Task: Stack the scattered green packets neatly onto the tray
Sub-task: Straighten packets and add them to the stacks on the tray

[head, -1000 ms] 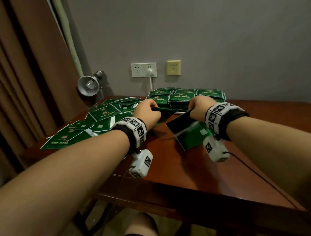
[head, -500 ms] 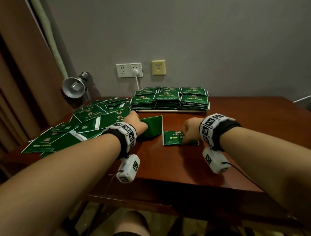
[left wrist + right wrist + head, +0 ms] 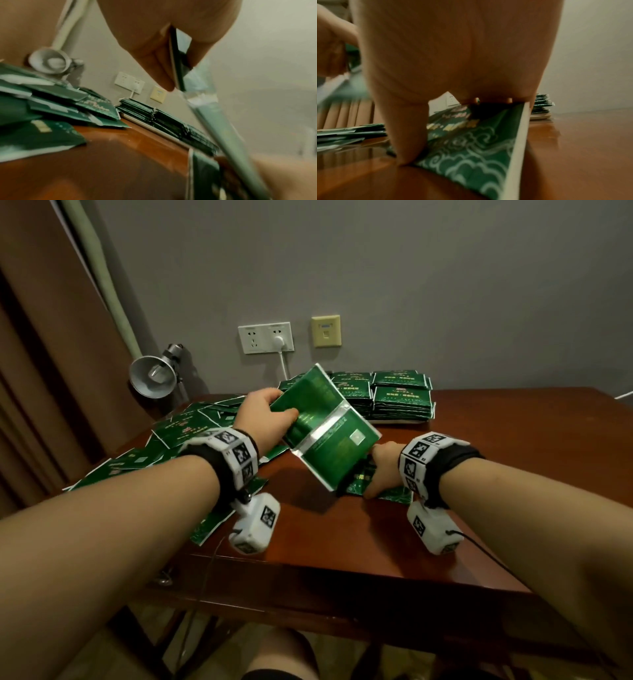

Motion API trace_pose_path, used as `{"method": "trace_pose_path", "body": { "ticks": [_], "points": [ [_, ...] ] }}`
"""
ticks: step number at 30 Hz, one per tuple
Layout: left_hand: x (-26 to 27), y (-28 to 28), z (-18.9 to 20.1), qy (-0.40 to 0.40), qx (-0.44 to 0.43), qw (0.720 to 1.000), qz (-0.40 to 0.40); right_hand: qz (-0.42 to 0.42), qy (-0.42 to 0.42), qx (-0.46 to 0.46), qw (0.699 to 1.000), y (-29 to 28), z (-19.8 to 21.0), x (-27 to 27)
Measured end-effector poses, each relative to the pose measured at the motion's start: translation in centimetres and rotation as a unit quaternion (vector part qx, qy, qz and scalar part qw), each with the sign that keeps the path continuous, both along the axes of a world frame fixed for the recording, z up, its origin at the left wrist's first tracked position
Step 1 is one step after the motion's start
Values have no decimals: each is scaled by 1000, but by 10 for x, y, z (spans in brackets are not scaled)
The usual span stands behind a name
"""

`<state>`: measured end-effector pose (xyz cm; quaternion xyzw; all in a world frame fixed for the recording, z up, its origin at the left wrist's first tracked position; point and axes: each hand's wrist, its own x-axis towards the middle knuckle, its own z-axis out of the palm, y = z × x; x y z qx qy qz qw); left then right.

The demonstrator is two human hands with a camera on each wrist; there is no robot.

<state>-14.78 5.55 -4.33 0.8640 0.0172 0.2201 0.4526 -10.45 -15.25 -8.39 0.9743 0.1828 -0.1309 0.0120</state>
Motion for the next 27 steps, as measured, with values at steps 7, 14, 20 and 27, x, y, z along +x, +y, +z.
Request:
{"method": "trace_pose_path", "body": {
  "ticks": [7, 14, 20, 27],
  "points": [
    [12, 20, -17, 158, 192, 967, 56, -34, 43, 5, 999, 0, -5, -7],
    [1, -1, -37, 209, 325, 917, -99, -51, 59, 4, 997, 3, -6, -4],
    [14, -10, -69, 320, 436, 841, 3, -76, 82, 18, 994, 6, -8, -2],
    [16, -18, -57, 356, 380, 854, -16, -73, 68, 27, 995, 3, -8, -4]
  ]
}}
